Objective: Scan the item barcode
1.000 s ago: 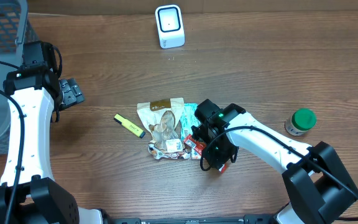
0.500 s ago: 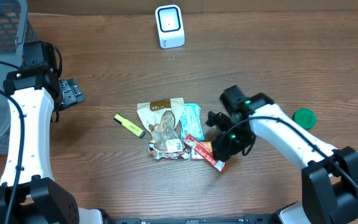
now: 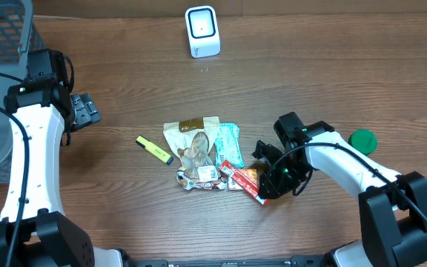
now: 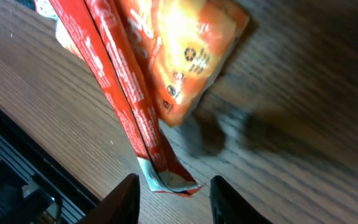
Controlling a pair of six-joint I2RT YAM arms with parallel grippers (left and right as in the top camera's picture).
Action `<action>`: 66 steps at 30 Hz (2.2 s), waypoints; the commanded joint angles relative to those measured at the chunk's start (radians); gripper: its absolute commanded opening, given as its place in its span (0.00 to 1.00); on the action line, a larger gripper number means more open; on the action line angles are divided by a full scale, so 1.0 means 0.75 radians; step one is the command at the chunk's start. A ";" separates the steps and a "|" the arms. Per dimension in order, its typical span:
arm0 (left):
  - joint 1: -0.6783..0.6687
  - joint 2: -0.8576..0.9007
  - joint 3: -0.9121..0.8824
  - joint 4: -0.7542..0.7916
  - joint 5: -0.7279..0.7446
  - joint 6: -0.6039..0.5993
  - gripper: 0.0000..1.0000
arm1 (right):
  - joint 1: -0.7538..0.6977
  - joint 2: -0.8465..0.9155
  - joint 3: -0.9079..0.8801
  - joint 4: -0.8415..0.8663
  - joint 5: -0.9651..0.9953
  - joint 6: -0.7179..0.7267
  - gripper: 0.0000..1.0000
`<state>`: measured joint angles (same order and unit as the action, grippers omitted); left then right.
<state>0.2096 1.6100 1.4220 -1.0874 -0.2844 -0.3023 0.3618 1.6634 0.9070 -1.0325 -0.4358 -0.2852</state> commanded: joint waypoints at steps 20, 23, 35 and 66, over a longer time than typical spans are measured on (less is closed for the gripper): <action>-0.003 -0.020 0.020 0.000 -0.004 0.024 1.00 | 0.001 -0.032 -0.014 0.062 -0.019 0.001 0.47; -0.003 -0.020 0.020 0.000 -0.004 0.024 1.00 | 0.001 -0.031 -0.025 0.089 -0.004 0.000 0.47; -0.003 -0.020 0.020 0.000 -0.004 0.024 1.00 | 0.001 -0.031 -0.025 0.089 -0.005 -0.005 0.38; -0.003 -0.020 0.020 0.000 -0.004 0.024 1.00 | 0.003 -0.031 -0.085 0.234 -0.141 -0.005 0.43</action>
<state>0.2096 1.6100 1.4220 -1.0878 -0.2844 -0.3023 0.3618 1.6630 0.8543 -0.8581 -0.5098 -0.2882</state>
